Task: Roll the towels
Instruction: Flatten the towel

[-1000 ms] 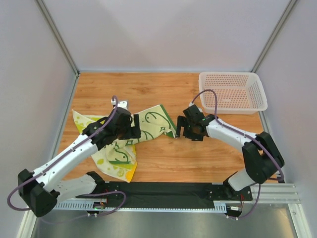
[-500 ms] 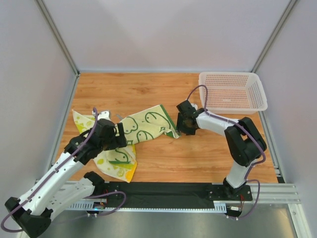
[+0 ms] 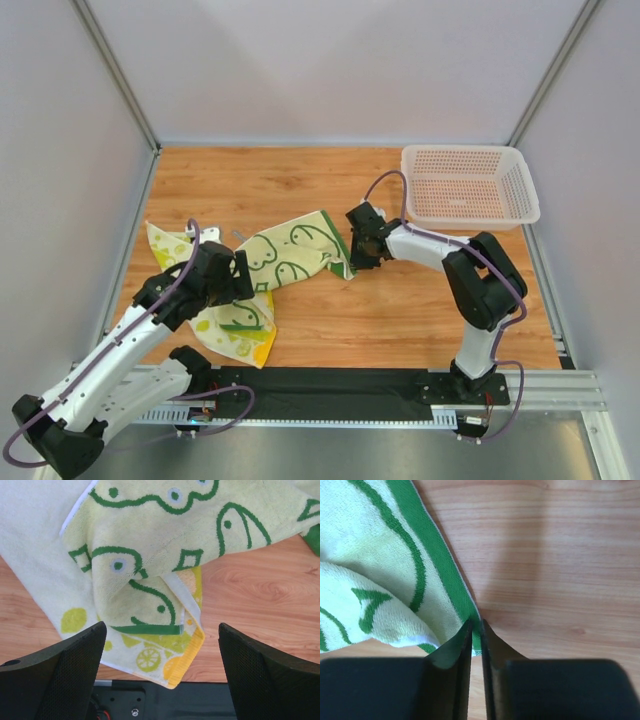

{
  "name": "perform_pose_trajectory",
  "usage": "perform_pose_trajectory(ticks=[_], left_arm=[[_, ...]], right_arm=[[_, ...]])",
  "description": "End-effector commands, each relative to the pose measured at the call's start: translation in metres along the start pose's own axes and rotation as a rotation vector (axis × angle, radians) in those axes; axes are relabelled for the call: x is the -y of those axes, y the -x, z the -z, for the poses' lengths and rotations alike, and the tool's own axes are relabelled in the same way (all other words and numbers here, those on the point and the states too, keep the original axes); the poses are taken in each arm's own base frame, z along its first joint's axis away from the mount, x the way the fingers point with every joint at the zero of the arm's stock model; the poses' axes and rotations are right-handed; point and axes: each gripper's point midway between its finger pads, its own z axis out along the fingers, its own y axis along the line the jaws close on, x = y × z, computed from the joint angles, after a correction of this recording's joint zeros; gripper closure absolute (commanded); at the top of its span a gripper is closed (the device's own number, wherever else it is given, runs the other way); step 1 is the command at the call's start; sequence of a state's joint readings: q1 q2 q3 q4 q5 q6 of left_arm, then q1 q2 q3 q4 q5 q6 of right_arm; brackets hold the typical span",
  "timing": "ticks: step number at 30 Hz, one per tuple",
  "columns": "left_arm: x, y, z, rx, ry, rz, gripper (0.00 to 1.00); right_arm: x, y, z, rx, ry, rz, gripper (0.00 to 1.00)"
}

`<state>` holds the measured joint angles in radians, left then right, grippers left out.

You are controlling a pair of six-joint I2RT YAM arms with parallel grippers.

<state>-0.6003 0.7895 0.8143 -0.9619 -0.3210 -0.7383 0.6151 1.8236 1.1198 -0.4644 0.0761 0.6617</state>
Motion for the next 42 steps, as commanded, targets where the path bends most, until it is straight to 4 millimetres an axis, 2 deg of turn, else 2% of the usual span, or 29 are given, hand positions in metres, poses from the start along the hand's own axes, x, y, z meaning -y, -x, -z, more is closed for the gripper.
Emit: perform_pose_trajectory(ticks=[1,3,5,7,8,9,10,11,12,13,14,15,17,18,20,24,29,31,37,42], left_arm=[[-0.003,0.001,0.000,0.004,0.014,0.014,0.01],[-0.003,0.001,0.000,0.006,0.012,0.012,0.01],[-0.002,0.001,0.000,0.006,0.010,0.011,0.01],[-0.002,0.000,-0.002,0.003,0.013,0.006,0.01],[-0.002,0.001,-0.002,0.005,0.011,0.006,0.01],[-0.002,0.001,-0.003,0.003,0.013,0.000,0.02],[-0.002,0.000,-0.003,-0.001,0.014,-0.003,0.02],[-0.001,0.002,-0.003,0.000,0.013,-0.005,0.02],[-0.001,0.001,-0.004,-0.008,0.018,-0.013,0.03],[-0.001,0.001,-0.004,-0.012,0.019,-0.016,0.03],[0.000,0.002,-0.003,-0.012,0.020,-0.016,0.04],[-0.001,0.002,-0.003,-0.016,0.028,-0.019,0.05],[0.000,0.005,-0.001,-0.012,0.027,-0.019,0.06],[0.000,0.005,-0.002,-0.011,0.032,-0.018,0.06],[0.000,0.005,-0.003,-0.011,0.032,-0.020,0.06],[0.007,0.001,-0.013,-0.053,0.032,-0.030,0.06],[0.014,-0.013,-0.032,-0.105,0.022,-0.022,0.06],[0.009,-0.022,-0.043,-0.129,0.058,-0.024,0.04],[0.011,-0.036,-0.070,-0.196,0.108,-0.028,0.01],[0.012,-0.055,-0.104,-0.302,0.121,-0.011,0.03]], right_arm=[[-0.003,-0.016,-0.015,-0.055,0.013,0.006,0.90],[-0.003,-0.013,-0.015,-0.048,0.010,0.009,1.00],[-0.004,-0.005,-0.009,-0.019,0.006,0.017,1.00],[-0.006,0.008,0.003,0.015,0.003,0.027,1.00],[-0.007,0.023,0.017,0.063,0.005,0.025,1.00],[-0.002,0.028,0.028,0.074,-0.014,0.038,1.00],[-0.004,0.044,0.042,0.120,-0.014,0.038,1.00],[-0.003,0.064,0.068,0.184,0.001,0.021,1.00],[0.004,0.068,0.082,0.196,-0.016,0.037,1.00],[0.003,0.088,0.106,0.263,-0.013,0.033,1.00],[0.011,0.101,0.124,0.305,-0.027,0.025,1.00],[0.017,0.108,0.156,0.357,-0.027,0.033,1.00],[0.034,0.126,0.195,0.438,-0.067,0.016,1.00],[0.040,0.130,0.222,0.495,-0.062,0.015,1.00],[0.057,0.134,0.252,0.557,-0.091,-0.004,1.00],[0.076,0.123,0.268,0.575,-0.124,-0.015,1.00],[0.089,0.106,0.264,0.552,-0.150,-0.009,1.00],[0.092,0.102,0.267,0.557,-0.152,-0.013,1.00],[0.097,0.094,0.268,0.547,-0.160,-0.014,1.00],[0.102,0.088,0.260,0.528,-0.174,-0.015,1.00]])
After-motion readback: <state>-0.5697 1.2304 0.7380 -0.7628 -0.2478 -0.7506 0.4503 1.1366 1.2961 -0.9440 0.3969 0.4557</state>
